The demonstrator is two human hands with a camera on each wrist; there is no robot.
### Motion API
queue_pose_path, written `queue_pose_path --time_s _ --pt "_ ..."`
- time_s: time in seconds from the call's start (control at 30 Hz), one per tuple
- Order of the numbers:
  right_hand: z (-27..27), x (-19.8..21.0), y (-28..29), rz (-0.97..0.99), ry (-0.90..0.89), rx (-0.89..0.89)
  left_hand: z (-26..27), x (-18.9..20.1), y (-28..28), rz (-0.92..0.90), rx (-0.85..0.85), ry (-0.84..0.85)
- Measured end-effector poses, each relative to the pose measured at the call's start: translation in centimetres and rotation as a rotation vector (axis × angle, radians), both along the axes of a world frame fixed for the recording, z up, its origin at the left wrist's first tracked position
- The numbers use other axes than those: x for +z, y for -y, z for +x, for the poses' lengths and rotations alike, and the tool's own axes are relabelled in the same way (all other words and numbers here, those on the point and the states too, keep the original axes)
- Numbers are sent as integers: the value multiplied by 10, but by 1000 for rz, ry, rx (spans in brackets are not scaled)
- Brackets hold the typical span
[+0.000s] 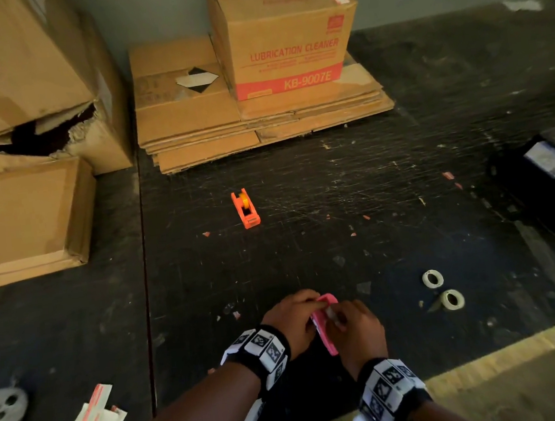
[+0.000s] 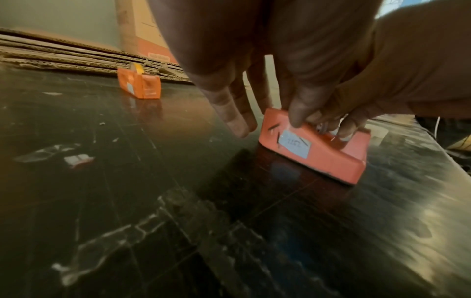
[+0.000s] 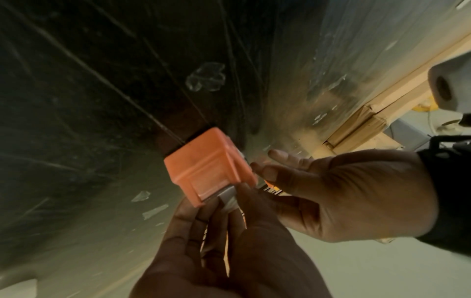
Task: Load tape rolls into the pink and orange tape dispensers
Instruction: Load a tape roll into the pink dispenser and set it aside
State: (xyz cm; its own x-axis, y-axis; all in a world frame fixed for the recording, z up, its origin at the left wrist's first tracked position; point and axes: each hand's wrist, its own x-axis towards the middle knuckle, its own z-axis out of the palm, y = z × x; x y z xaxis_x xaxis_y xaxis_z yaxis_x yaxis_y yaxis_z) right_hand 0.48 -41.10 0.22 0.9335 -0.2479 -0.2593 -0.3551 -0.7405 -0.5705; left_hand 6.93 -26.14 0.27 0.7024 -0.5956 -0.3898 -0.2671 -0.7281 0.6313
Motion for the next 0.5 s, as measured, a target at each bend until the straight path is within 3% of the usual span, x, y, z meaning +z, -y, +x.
queue_pose_path --time_s 0.23,0.4,0.5 --pt "-13 0 12 156 4 -156 5 -9 2 58 12 28" --pt "-20 2 22 293 -200 -251 4 -15 2 56 30 27" --pt "-12 -2 21 333 -234 -307 4 -16 2 65 32 38"
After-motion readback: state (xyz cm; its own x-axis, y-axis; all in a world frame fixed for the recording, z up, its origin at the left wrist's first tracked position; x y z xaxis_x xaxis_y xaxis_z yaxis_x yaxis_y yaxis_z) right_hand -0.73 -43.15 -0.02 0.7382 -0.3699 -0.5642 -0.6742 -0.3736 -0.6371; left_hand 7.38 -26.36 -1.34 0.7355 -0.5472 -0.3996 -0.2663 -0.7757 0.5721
